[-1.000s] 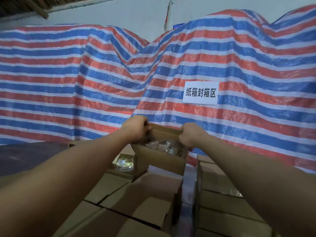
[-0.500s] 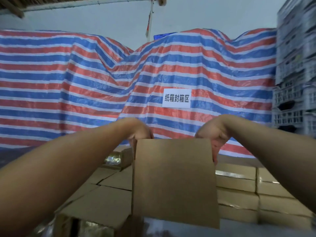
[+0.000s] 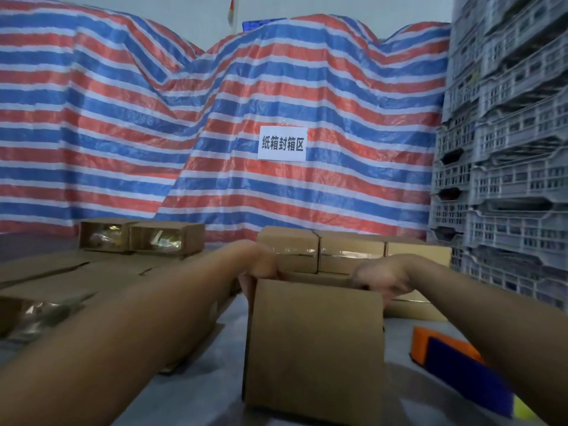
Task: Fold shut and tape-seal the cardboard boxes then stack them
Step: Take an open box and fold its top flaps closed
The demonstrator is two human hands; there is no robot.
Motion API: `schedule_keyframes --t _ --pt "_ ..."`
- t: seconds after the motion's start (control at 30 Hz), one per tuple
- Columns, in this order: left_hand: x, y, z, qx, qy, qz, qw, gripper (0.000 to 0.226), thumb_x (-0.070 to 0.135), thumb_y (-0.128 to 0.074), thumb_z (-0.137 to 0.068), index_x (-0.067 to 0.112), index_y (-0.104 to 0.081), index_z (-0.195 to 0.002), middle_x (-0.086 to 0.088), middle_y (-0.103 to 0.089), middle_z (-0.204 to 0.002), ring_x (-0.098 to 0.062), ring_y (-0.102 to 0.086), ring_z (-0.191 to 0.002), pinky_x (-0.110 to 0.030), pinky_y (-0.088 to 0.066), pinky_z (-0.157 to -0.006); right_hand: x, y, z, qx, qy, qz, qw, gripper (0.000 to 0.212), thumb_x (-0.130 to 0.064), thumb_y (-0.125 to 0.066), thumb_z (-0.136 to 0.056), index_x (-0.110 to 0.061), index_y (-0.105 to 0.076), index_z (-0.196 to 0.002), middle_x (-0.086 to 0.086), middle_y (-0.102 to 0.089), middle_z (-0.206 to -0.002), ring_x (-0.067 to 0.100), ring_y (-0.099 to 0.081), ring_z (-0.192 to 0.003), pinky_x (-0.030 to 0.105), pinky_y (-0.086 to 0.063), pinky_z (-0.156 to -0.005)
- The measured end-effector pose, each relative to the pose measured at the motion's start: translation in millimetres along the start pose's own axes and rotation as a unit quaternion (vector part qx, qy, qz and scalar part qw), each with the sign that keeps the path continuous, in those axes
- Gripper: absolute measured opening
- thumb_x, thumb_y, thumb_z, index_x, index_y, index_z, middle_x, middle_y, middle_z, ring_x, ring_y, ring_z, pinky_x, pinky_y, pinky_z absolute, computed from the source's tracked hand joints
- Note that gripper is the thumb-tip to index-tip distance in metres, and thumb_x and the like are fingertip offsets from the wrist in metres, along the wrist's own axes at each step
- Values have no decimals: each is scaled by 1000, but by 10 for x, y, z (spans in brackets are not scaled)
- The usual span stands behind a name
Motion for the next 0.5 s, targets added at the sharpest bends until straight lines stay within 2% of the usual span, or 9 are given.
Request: schedule_keyframes --t 0.07,0.13,0.17,0.23,0.3,0.33,0.4,0.43,0.5 --pt "21 -17 63 -27 8 18 999 34 32 -58 -97 10 -65 -122 -13 -67 -120 -26 -67 -106 -37 -56 -88 49 -16 9 -1 15 -32 999 33 -22 -42 -106 -2 -59 -125 9 -74 -94 16 -73 -76 23 -56 -62" --pt "44 -48 178 -74 43 76 993 31 30 -58 -98 11 -62 -122 -14 -69 -113 -24 -71 -93 -28 -58 -67 50 -2 76 13 29 -52 998 29 -19 -46 -105 -3 -62 -122 12 -74 -94 16 -72 -72 22 -55 -57" --pt "54 -49 247 -83 58 110 989 32 31 -58 -98 10 -60 -123 -15 -70 -112 -24 -72 -91 -28 -58 -63 26 15 107 26 42 -52 997 27 -19 -49 -104 -4 -64 -119 11 -74 -92 16 -71 -70 22 -53 -55" --pt "58 -51 368 -73 72 188 977 42 41 -56 -98 11 -57 -126 -17 -69 -113 -27 -72 -95 -33 -60 -68 -18 80 170 82 73 -35 993 22 -26 -55 -102 -11 -69 -111 2 -74 -85 16 -69 -70 22 -52 -57" --pt "6 -73 486 -41 78 275 957 55 55 -47 -98 10 -54 -129 -18 -68 -116 -30 -70 -99 -37 -61 -76 -17 183 275 181 101 -6 978 29 -42 -54 -101 -18 -70 -105 -2 -70 -81 14 -66 -70 25 -51 -62" --pt "-37 -97 551 -14 77 322 944 59 61 -42 -97 11 -55 -127 -17 -68 -116 -30 -70 -99 -38 -60 -76 23 226 330 239 109 -29 964 36 -49 -50 -101 -19 -69 -103 -2 -68 -79 11 -64 -65 24 -50 -61" --pt "-184 -175 663 60 70 412 906 60 63 -34 -98 11 -60 -117 -13 -72 -103 -25 -72 -87 -36 -59 -69 226 205 425 324 111 -188 921 47 -52 -41 -103 -14 -69 -100 1 -67 -76 10 -63 -59 23 -48 -58" --pt "-251 -258 719 91 63 465 878 58 60 -33 -100 12 -63 -111 -9 -74 -91 -21 -72 -78 -34 -57 -65 339 113 447 340 113 -283 890 50 -50 -38 -104 -11 -69 -100 5 -70 -82 14 -64 -65 26 -49 -62" --pt "-285 -509 779 108 29 598 794 53 54 -35 -101 12 -66 -107 -9 -74 -84 -21 -69 -76 -37 -53 -72 545 -197 394 329 114 -435 830 54 -48 -32 -106 -7 -67 -108 17 -71 -103 29 -66 -91 41 -52 -86"
Point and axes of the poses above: each hand's wrist, its own z-axis away from the middle knuckle, its own y-axis out of the back of the hand, x = y × z, the point moved 8 cm from there along -z, towards the middle knuckle
